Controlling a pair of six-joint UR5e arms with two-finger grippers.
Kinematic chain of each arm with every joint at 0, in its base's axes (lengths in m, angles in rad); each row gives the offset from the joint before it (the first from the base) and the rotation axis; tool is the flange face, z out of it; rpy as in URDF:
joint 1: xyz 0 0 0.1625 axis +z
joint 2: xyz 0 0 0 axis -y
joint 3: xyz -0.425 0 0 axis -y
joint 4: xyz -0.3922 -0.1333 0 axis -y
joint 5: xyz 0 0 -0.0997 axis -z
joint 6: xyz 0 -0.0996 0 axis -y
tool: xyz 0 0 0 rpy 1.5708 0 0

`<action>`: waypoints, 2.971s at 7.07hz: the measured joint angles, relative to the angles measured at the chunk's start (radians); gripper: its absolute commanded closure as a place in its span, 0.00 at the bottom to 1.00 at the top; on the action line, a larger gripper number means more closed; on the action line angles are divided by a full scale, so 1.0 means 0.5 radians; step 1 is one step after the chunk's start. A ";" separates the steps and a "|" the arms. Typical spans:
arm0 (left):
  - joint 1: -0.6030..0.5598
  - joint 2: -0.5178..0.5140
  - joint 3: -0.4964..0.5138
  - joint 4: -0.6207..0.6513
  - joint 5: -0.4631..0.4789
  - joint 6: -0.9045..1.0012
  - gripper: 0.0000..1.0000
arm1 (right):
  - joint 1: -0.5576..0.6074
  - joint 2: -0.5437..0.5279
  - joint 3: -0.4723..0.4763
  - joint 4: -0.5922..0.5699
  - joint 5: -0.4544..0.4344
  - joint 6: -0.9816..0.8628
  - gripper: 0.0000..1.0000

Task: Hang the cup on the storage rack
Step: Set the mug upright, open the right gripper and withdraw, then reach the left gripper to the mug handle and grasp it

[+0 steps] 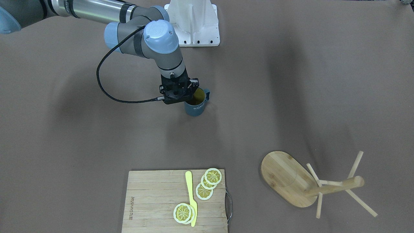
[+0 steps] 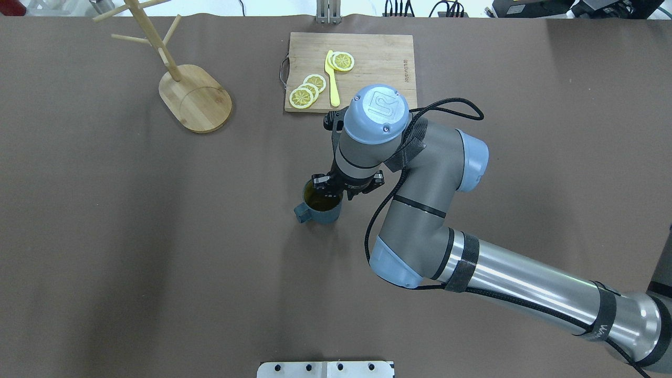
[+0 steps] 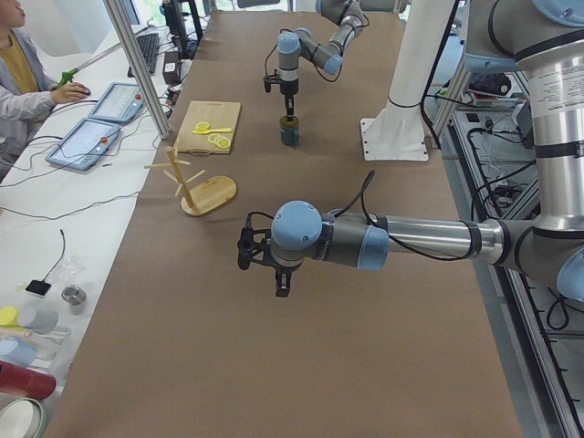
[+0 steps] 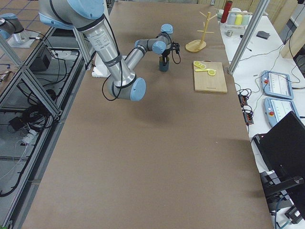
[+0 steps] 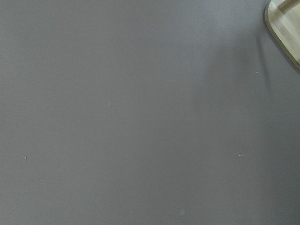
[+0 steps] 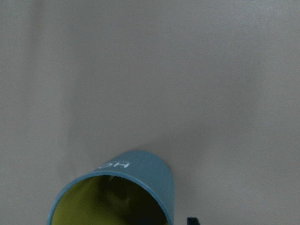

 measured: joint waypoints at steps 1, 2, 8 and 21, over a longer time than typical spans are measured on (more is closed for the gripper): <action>0.005 -0.003 0.000 0.000 -0.020 0.000 0.02 | 0.009 -0.002 0.017 0.001 0.014 -0.006 0.00; 0.023 -0.013 -0.003 -0.003 -0.102 -0.028 0.03 | 0.063 -0.032 0.079 -0.001 0.081 -0.013 0.00; 0.675 -0.356 0.023 -1.407 0.000 -1.137 0.03 | 0.870 -0.916 0.510 -0.010 0.599 -0.768 0.00; 2.592 -1.093 0.569 -2.405 2.312 -0.951 0.03 | 1.288 -1.132 0.022 0.018 0.585 -1.693 0.00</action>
